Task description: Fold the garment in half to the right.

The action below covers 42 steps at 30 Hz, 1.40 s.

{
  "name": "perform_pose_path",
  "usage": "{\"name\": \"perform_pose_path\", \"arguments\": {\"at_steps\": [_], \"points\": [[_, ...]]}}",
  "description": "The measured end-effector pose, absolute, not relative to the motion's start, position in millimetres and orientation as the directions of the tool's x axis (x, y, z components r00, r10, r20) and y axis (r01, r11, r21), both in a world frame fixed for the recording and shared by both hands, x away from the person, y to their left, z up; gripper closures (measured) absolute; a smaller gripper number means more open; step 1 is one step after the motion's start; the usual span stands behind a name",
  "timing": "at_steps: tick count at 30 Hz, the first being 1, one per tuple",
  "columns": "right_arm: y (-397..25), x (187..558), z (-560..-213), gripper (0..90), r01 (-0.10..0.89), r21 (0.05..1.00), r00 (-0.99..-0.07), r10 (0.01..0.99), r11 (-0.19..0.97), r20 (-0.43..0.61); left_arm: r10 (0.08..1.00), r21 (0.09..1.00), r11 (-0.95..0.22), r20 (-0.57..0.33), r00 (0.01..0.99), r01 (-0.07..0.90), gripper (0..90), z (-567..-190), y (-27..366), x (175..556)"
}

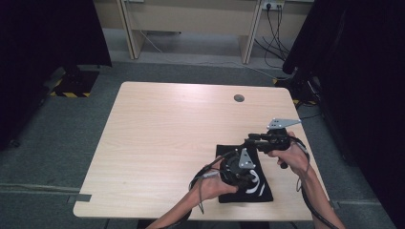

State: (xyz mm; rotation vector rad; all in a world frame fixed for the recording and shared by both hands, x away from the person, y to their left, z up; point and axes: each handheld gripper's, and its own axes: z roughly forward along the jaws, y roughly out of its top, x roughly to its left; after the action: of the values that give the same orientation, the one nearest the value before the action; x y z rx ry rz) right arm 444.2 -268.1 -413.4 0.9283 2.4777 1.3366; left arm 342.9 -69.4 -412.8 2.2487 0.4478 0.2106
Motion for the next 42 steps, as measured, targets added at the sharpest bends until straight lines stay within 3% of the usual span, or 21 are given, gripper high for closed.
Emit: {"name": "perform_pose_path", "arguments": {"at_steps": [4, 11, 16, 18, 21, 23, 31, 34, 38, 40, 42], "points": [[-280, 446, -410, 48.3, 0.476, 0.801, -0.745, 0.65, 0.361, 0.15, 0.403, 0.791, -0.557, -0.01, 0.915, 0.254, 39.5, -407, -65, 340], [-278, 444, -402, 41.2, 0.519, 0.738, -0.703, 0.706, 0.431, 0.082, 0.461, 0.819, -0.471, -0.089, 0.883, 0.328, 29.3, -401, -26, 337], [-271, 449, -416, 39.4, 0.598, 0.637, -0.684, 0.724, 0.487, 0.088, 0.526, 0.775, -0.506, -0.07, 0.848, 0.378, 26.6, -428, -17, 336], [-270, 451, -423, 47.0, 0.614, 0.603, -0.69, 0.717, 0.51, 0.097, 0.538, 0.752, -0.527, -0.066, 0.841, 0.396, 24.9, -441, -19, 335], [-271, 452, -431, 74.1, 0.59, 0.574, -0.729, 0.68, 0.567, 0.078, 0.551, 0.728, -0.555, -0.042, 0.833, 0.403, 23.4, -457, -19, 332], [-272, 454, -434, 83.8, 0.566, 0.569, -0.753, 0.655, 0.596, 0.063, 0.562, 0.711, -0.576, -0.013, 0.827, 0.403, 23.0, -464, -18, 331], [-268, 464, -433, 85.9, 0.527, 0.576, -0.746, 0.665, 0.625, -0.041, 0.58, 0.714, -0.596, 0.066, 0.812, 0.367, 23.7, -470, -12, 324], [-270, 468, -441, 85.8, 0.536, 0.578, -0.738, 0.674, 0.615, -0.032, 0.581, 0.716, -0.607, 0.102, 0.808, 0.345, 24.9, -470, -11, 320], [-271, 470, -455, 85.2, 0.539, 0.597, -0.732, 0.681, 0.594, -0.015, 0.588, 0.724, -0.59, 0.083, 0.805, 0.357, 25.1, -471, -9, 323], [-271, 470, -455, 80.9, 0.555, 0.613, -0.712, 0.703, 0.562, 0.0, 0.593, 0.732, -0.578, 0.072, 0.802, 0.362, 24.1, -470, -7, 325], [-271, 468, -449, 69.1, 0.563, 0.624, -0.689, 0.725, 0.542, -0.008, 0.6, 0.75, -0.538, 0.02, 0.8, 0.385, 20.6, -466, -3, 325]]}}
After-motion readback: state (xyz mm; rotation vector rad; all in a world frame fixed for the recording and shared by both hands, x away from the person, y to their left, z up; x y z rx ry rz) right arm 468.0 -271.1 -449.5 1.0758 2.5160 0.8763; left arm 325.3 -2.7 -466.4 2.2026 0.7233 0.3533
